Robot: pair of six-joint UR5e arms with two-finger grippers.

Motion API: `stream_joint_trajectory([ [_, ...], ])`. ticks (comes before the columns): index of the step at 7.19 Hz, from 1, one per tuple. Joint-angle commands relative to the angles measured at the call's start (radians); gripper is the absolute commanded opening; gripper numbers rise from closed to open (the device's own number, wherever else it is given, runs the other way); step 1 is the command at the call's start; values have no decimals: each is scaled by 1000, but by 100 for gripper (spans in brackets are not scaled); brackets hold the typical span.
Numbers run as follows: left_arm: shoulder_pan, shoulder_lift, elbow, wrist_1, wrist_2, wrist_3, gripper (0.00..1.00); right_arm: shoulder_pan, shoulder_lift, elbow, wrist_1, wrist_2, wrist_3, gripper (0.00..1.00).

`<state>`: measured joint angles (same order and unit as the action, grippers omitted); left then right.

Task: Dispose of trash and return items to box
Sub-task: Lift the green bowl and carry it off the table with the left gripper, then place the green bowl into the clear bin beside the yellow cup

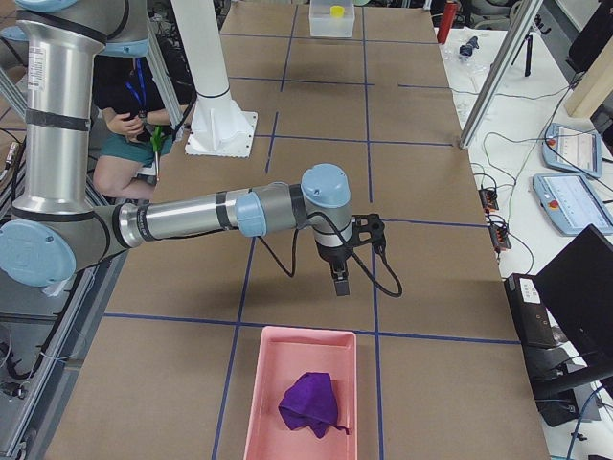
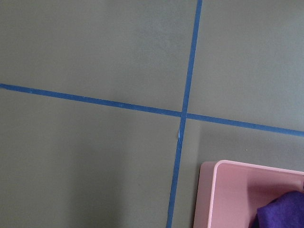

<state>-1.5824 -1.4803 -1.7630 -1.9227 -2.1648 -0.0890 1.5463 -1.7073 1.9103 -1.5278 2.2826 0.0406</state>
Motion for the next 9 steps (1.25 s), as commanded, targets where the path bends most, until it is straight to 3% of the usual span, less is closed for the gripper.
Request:
stream_joint_trajectory([
  [1, -152, 153, 72, -10, -99, 222, 0, 2, 0, 0, 0, 0, -1, 100],
  [2, -154, 226, 80, -57, -98, 232, 0, 0, 0, 0, 0, 0, -2, 100],
  [4, -156, 235, 237, -241, -98, 220, 0, 0, 0, 0, 1, 0, -2, 100],
  [5, -154, 220, 270, -287, -98, 169, 0, 0, 0, 0, 6, 0, -2, 100],
  [7, -153, 164, 295, -282, -98, 94, 0, 0, 0, -31, 58, 0, -1, 100],
  [8, -153, 143, 315, -286, -98, 97, 9, 0, -2, -39, 72, 0, 1, 100],
  [9, -153, 144, 309, -304, -95, 103, 96, 2, -9, -40, 75, 0, 1, 100],
])
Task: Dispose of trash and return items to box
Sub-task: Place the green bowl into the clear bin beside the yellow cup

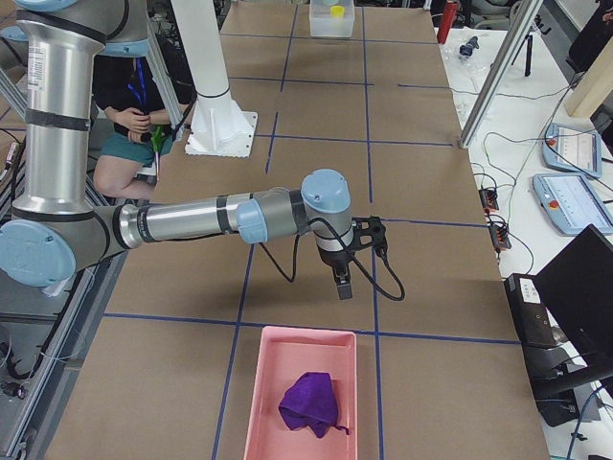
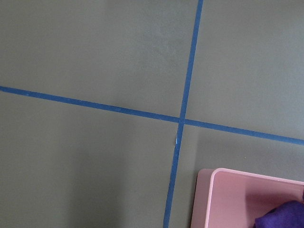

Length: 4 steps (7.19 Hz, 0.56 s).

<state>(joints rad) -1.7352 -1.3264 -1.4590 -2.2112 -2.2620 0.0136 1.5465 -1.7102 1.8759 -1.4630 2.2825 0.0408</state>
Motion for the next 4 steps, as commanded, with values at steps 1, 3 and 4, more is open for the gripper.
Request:
stream_joint_trajectory([
  [1, 0, -10, 5, -28, 4, 0, 100, 1, -8, -6, 12, 0, 2, 100],
  [3, 0, -10, 3, -31, 2, 2, 100, 0, -20, -6, 13, 2, 1, 100],
  [4, 0, -11, 3, -31, 2, 3, 100, 1, -25, -4, 13, 2, -1, 100],
])
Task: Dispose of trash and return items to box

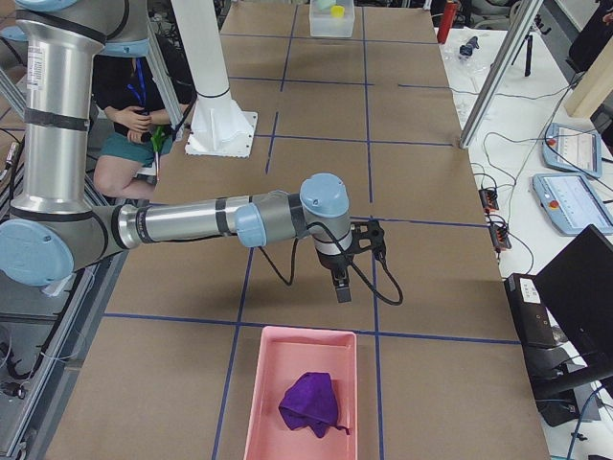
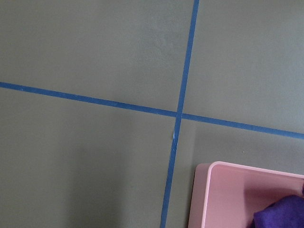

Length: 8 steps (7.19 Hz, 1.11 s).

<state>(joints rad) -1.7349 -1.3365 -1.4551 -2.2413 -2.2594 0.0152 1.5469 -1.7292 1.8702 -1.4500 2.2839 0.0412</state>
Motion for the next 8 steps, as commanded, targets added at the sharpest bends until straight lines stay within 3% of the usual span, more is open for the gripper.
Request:
stream_joint_trajectory([
  [1, 2, -1, -2, -20, 1, 2, 100, 1, -9, 1, 2, 0, -1, 100],
  [3, 3, -42, -36, 5, 4, -1, 100, 1, -15, 0, 7, 2, -6, 100],
  [6, 43, -222, -68, 220, 23, -1, 100, 1, -42, -10, 7, 3, -11, 100],
  [7, 69, -236, -132, 317, 18, -8, 100, 1, -50, -11, 5, 5, -11, 100],
  [8, 87, -304, -175, 535, 9, -11, 100, 1, -52, -22, 7, 5, -11, 100],
])
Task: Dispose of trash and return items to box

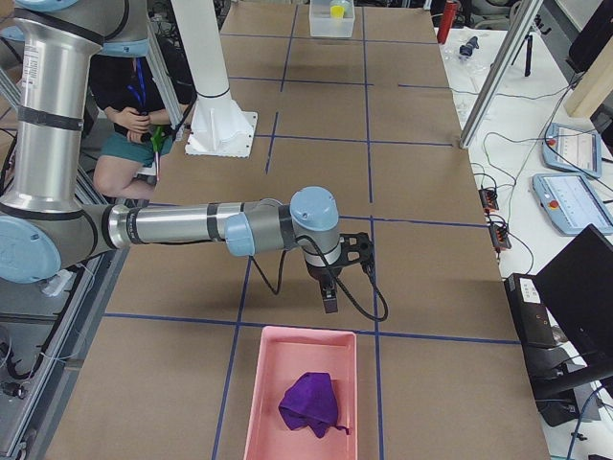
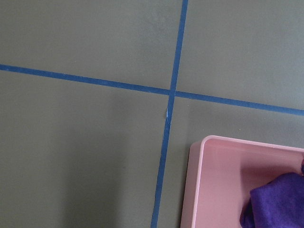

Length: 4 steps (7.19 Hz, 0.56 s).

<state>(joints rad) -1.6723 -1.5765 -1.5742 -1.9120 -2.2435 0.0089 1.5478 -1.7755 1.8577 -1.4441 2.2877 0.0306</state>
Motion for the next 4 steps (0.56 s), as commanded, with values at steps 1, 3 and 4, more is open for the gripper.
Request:
stream_joint_trajectory([
  [1, 122, -69, -78, 317, 4, -7, 100, 0, -8, -9, -1, 1, -1, 100],
  [3, 155, -16, -68, 354, -14, -3, 100, 0, -19, -17, -2, 54, 0, 100],
  [4, 155, -5, -75, 354, -14, -4, 100, 0, -36, -29, 1, 117, 2, 100],
])
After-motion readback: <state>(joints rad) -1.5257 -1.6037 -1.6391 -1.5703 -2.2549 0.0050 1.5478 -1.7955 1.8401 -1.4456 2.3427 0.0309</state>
